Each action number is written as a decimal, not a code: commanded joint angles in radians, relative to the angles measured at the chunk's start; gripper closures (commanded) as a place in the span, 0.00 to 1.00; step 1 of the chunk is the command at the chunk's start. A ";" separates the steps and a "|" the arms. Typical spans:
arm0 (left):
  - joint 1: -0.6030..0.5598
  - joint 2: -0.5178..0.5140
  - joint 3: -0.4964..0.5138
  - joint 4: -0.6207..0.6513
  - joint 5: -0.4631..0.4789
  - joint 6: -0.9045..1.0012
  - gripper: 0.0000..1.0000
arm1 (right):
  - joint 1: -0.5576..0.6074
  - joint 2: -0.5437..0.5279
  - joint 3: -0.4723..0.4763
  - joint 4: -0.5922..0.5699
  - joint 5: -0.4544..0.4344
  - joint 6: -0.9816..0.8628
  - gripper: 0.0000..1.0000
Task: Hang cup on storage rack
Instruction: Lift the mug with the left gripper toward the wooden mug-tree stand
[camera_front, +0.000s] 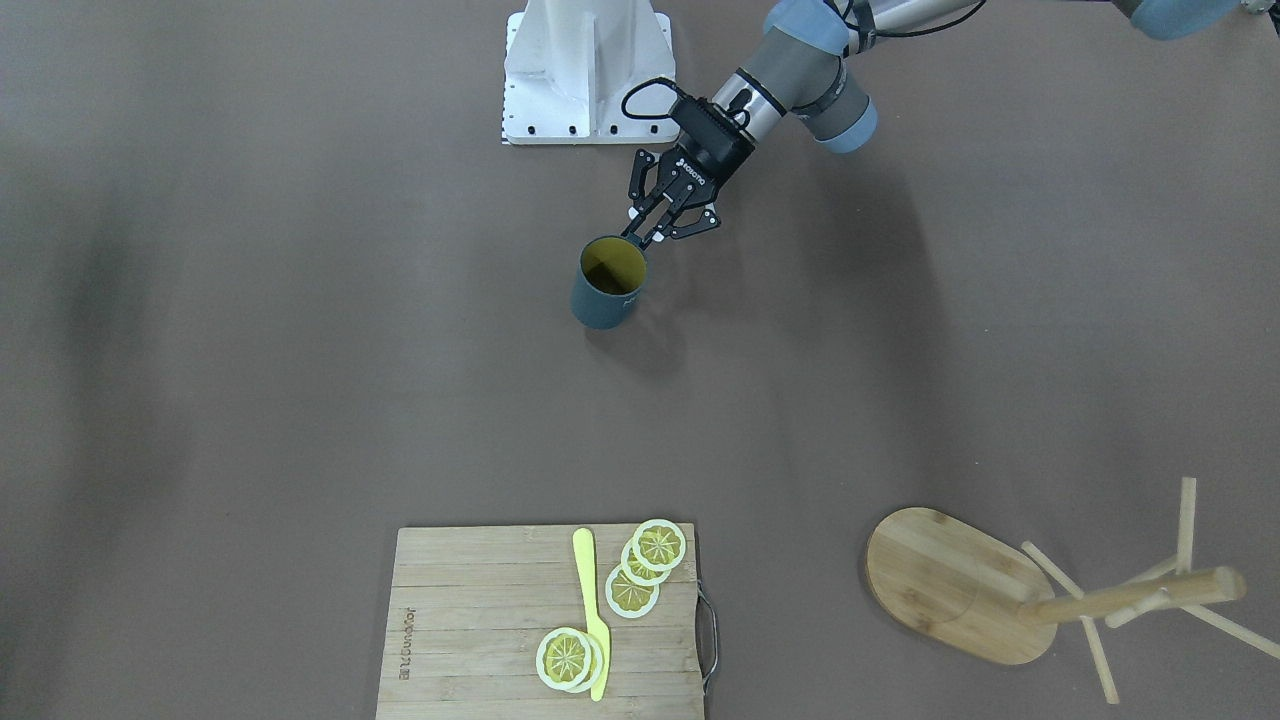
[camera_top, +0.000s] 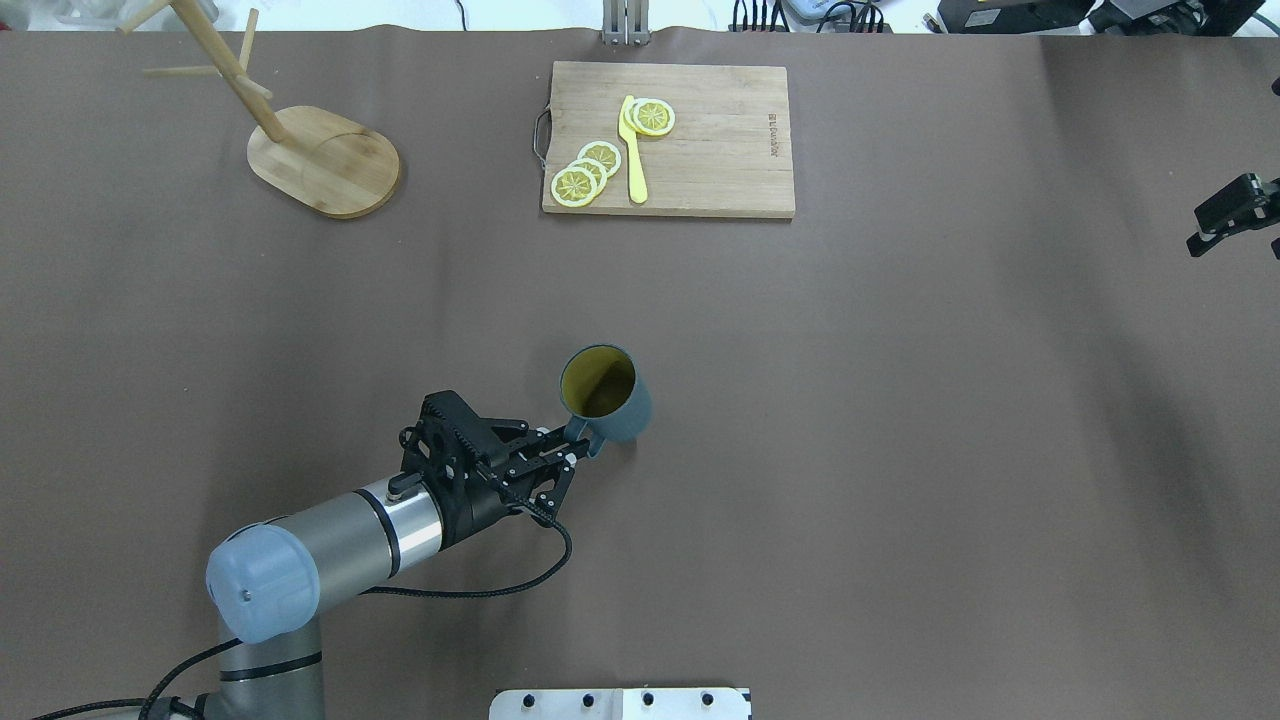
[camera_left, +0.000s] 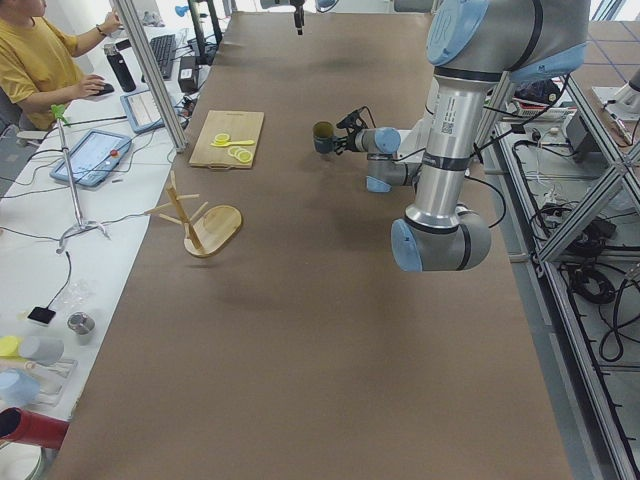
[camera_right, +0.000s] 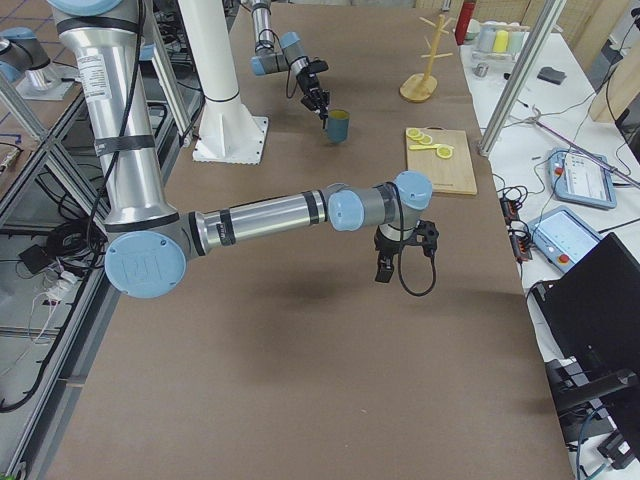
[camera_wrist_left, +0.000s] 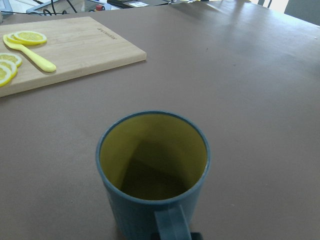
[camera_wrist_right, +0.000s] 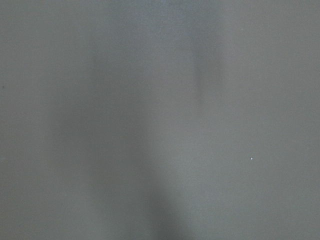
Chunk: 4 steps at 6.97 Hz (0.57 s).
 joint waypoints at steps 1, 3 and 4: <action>-0.050 0.000 -0.004 -0.070 -0.004 -0.055 1.00 | 0.000 0.000 0.000 0.000 -0.001 0.001 0.00; -0.158 -0.003 -0.002 -0.070 -0.086 -0.147 1.00 | 0.000 -0.002 0.002 0.000 -0.001 0.001 0.00; -0.239 -0.002 0.009 -0.069 -0.183 -0.207 1.00 | 0.000 -0.002 0.003 0.000 -0.001 0.001 0.00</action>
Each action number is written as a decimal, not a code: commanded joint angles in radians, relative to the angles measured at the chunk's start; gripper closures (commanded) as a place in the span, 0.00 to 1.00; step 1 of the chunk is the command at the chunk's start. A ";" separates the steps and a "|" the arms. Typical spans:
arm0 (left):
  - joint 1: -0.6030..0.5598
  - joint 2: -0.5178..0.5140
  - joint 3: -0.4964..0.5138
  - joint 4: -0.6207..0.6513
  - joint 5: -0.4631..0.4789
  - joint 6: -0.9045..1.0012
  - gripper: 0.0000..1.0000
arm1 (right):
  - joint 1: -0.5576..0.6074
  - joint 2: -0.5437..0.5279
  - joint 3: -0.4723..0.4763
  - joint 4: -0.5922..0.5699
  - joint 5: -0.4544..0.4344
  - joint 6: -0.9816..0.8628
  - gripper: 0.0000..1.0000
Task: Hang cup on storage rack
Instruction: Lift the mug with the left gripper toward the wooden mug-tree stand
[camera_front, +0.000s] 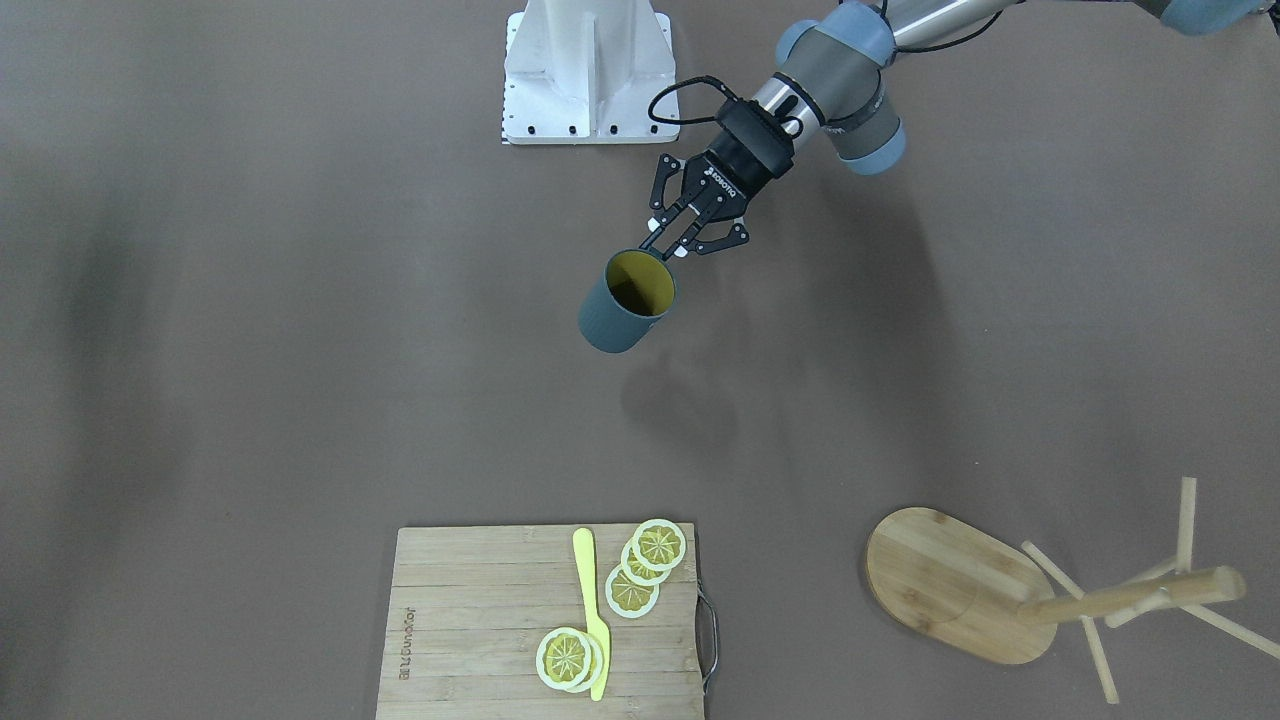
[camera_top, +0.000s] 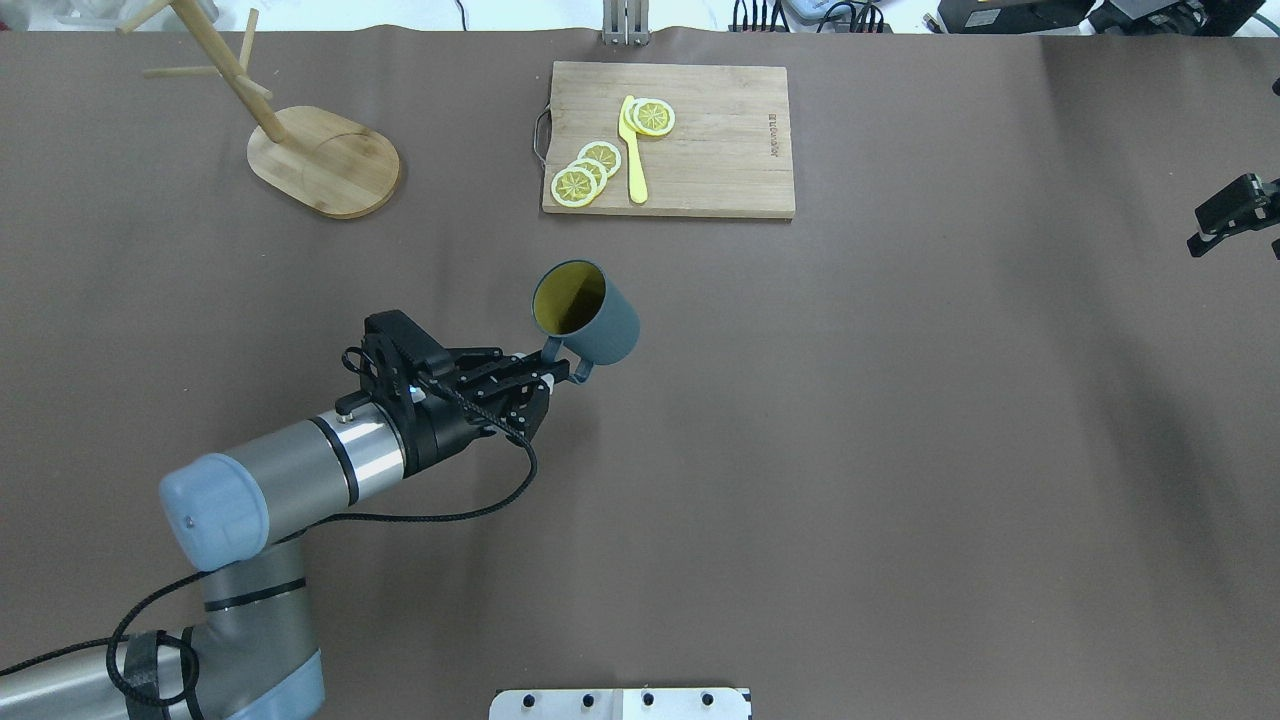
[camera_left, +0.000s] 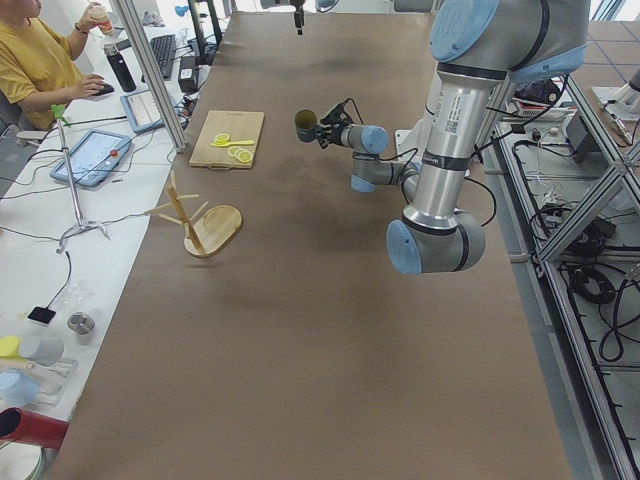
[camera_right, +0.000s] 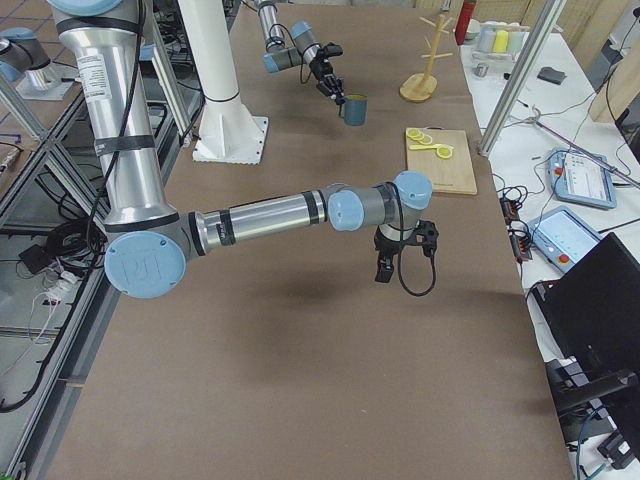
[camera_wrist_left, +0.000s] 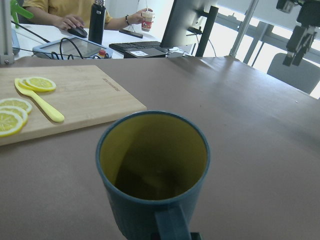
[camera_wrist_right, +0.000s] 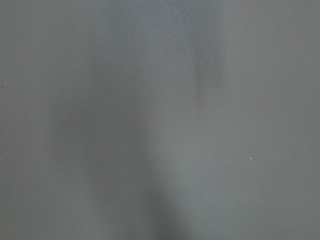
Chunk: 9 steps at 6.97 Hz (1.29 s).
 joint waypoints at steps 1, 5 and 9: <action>-0.151 0.001 0.019 0.000 -0.153 -0.100 1.00 | 0.000 0.001 0.004 0.002 0.000 0.002 0.00; -0.340 -0.005 0.082 -0.018 -0.348 -0.356 1.00 | 0.000 0.004 0.015 0.002 -0.002 0.002 0.00; -0.428 -0.008 0.194 -0.231 -0.399 -0.676 1.00 | 0.002 0.006 0.036 0.002 -0.008 0.003 0.00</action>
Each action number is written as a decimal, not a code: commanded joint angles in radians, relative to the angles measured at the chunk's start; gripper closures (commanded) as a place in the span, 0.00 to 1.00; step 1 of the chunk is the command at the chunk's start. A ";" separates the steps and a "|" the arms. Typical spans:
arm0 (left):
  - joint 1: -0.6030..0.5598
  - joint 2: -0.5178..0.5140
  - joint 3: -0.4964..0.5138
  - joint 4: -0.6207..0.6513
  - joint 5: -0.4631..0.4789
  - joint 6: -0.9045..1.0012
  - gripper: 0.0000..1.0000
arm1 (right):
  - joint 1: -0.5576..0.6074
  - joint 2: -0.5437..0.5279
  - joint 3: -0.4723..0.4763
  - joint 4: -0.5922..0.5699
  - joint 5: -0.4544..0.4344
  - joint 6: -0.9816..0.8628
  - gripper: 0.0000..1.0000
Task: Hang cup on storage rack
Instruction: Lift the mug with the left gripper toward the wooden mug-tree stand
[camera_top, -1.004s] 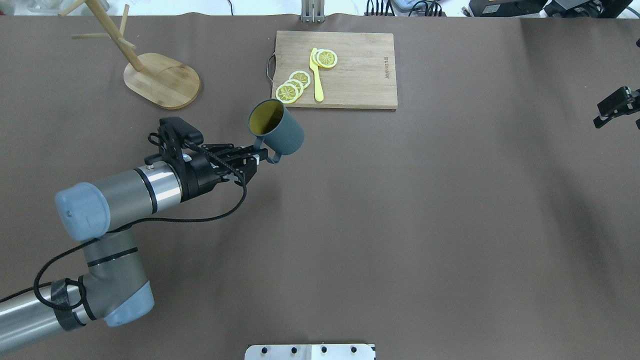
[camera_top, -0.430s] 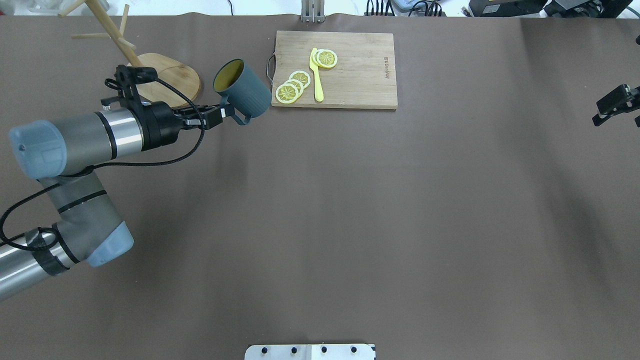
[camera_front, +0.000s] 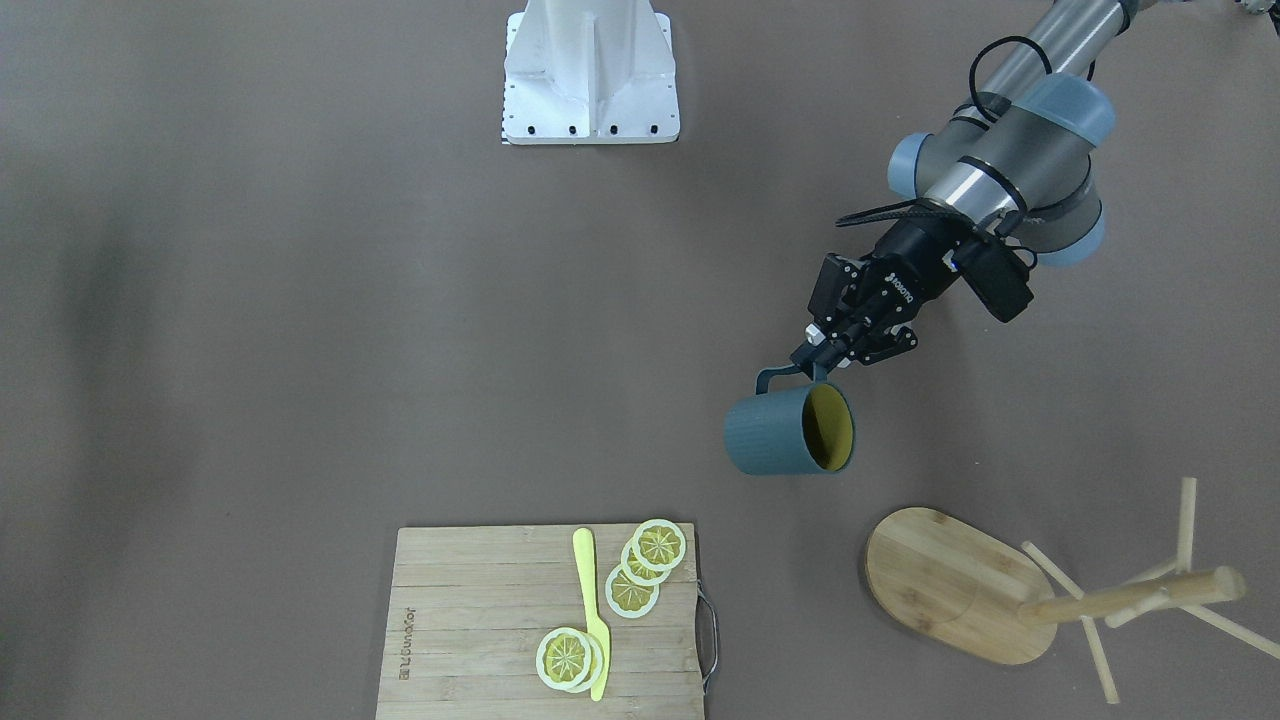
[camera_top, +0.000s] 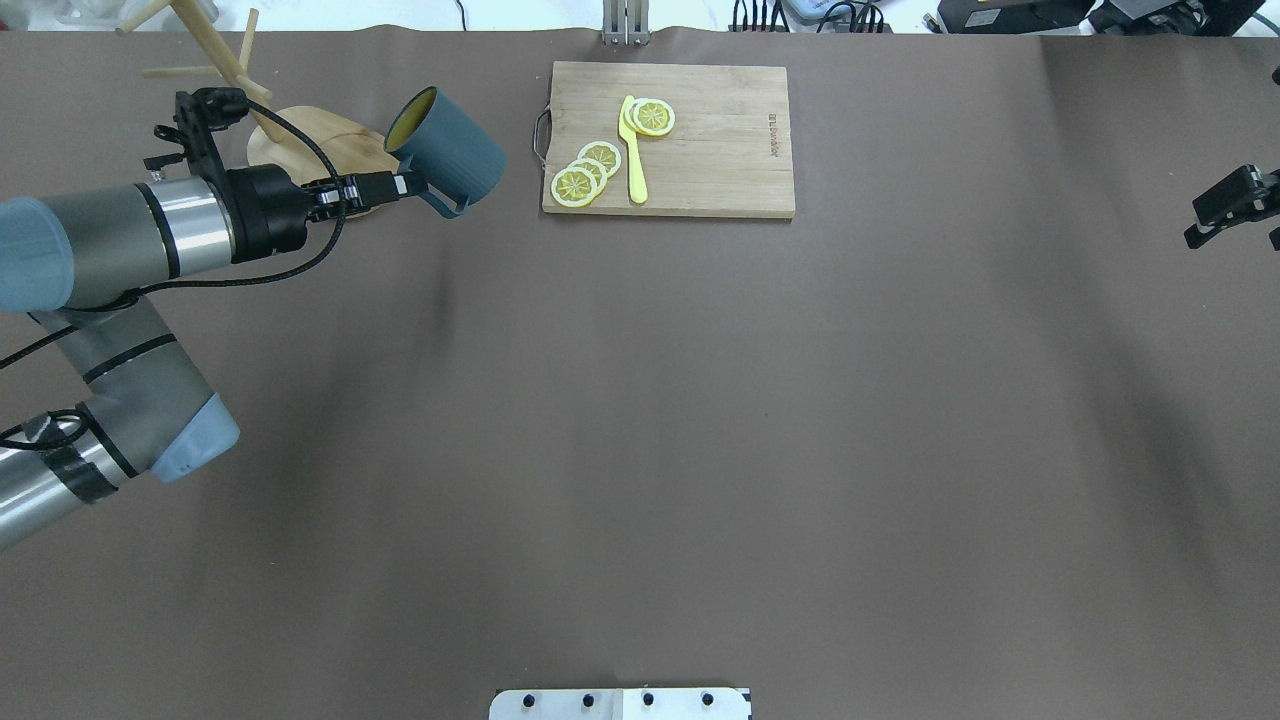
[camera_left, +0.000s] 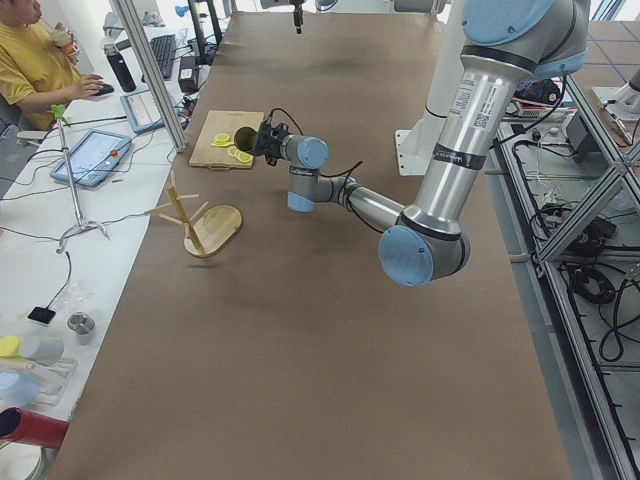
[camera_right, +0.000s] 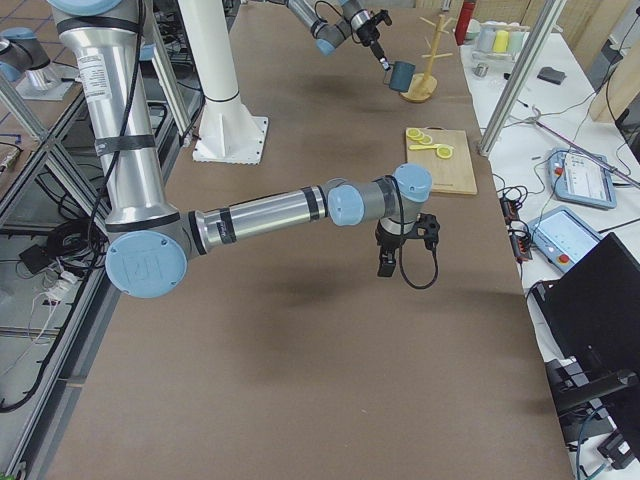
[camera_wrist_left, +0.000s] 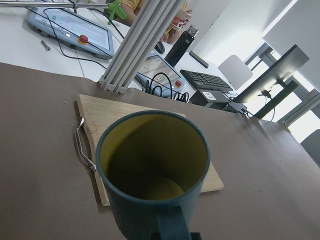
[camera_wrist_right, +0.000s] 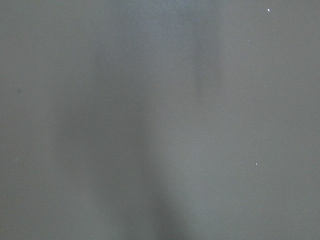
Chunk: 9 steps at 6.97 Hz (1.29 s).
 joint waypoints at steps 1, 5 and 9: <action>-0.044 -0.003 0.042 -0.095 -0.003 -0.182 1.00 | 0.000 0.001 0.013 0.000 -0.004 0.001 0.00; -0.119 -0.070 0.128 -0.169 0.014 -0.538 1.00 | 0.000 0.007 0.018 0.000 -0.008 0.004 0.00; -0.136 -0.113 0.235 -0.277 0.135 -0.838 1.00 | 0.000 0.011 0.016 0.000 -0.028 0.004 0.00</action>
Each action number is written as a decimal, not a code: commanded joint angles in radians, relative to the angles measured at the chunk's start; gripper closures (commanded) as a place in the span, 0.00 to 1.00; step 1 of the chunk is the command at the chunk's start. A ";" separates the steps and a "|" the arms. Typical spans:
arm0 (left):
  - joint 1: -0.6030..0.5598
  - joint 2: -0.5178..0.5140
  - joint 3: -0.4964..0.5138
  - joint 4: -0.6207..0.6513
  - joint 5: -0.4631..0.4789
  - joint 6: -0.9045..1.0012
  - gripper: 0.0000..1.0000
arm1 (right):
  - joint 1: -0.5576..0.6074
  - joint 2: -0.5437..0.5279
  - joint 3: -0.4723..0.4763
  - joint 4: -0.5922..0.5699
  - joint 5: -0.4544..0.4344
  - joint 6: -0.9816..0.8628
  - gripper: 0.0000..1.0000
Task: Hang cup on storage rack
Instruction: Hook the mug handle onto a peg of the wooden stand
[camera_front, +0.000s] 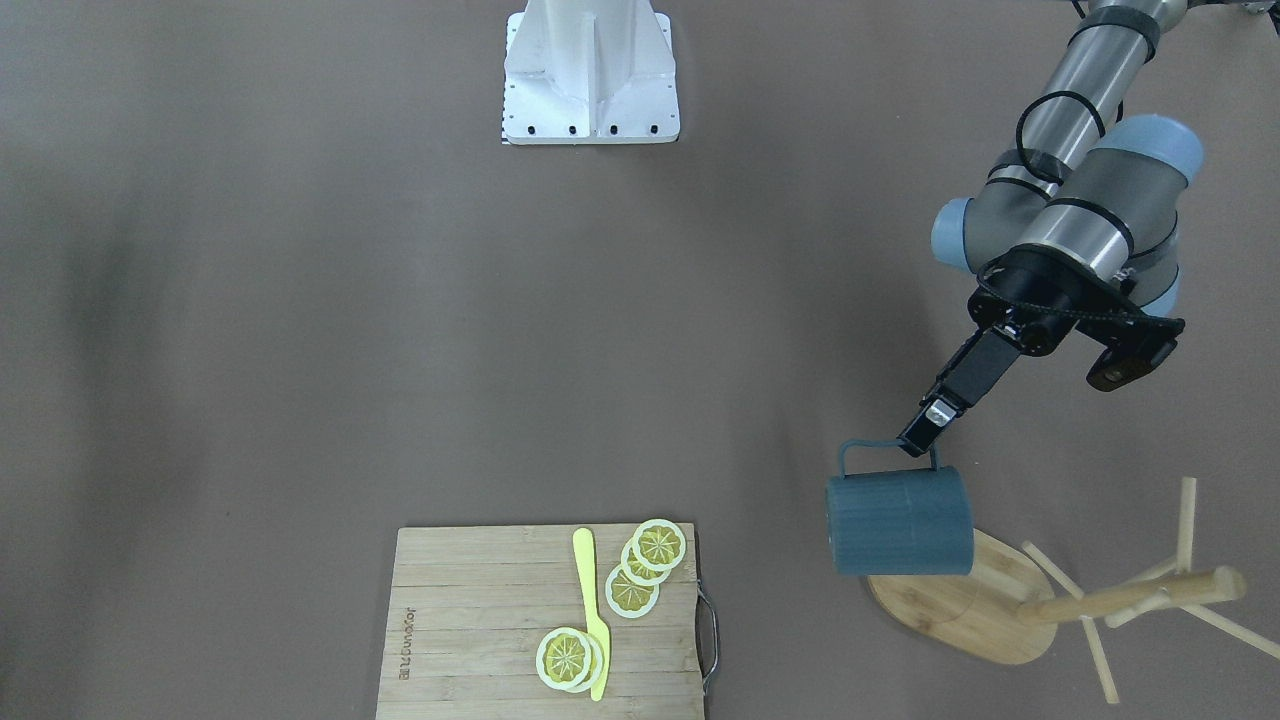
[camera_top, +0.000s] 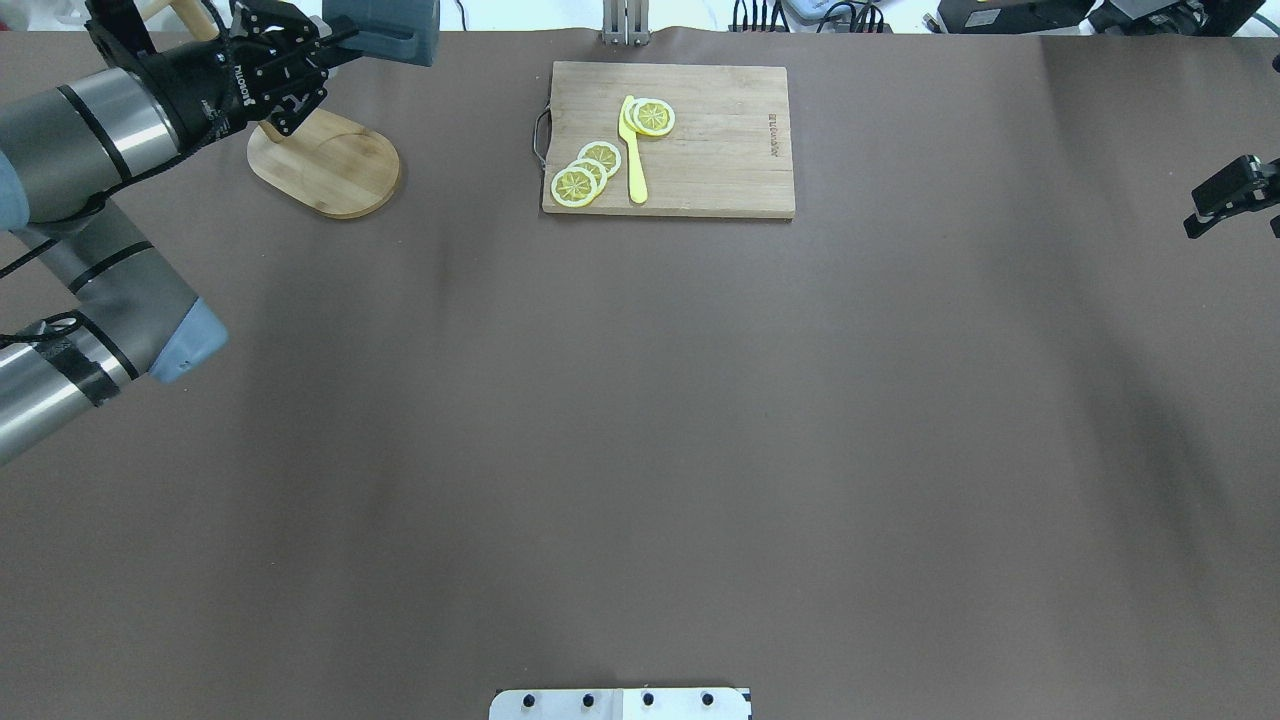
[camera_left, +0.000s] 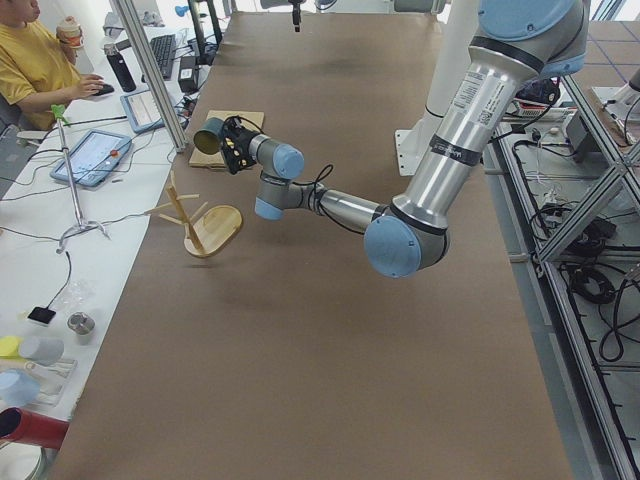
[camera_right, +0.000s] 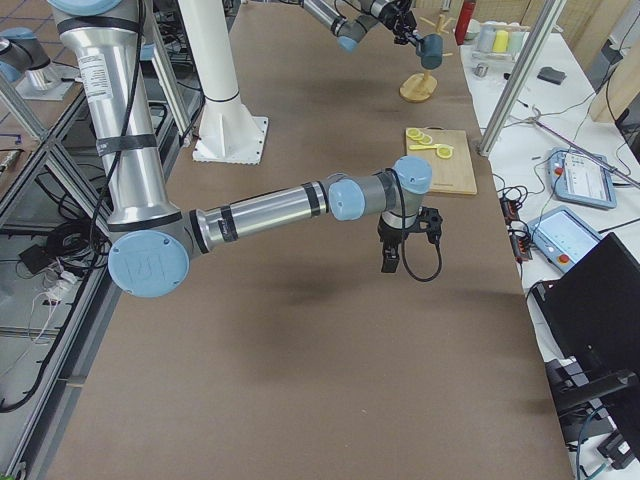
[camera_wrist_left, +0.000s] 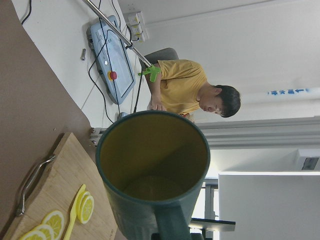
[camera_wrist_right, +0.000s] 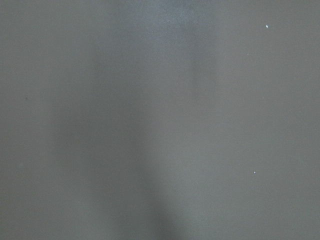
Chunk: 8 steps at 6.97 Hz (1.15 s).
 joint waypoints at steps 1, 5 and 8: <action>-0.027 -0.004 0.044 -0.045 0.032 -0.116 1.00 | 0.000 0.001 0.002 0.000 -0.002 0.000 0.00; -0.079 -0.051 0.131 -0.046 0.127 -0.292 1.00 | 0.002 0.001 0.008 0.000 -0.002 0.000 0.00; -0.098 -0.065 0.169 -0.046 0.129 -0.428 1.00 | 0.002 0.001 0.011 0.000 -0.003 0.000 0.00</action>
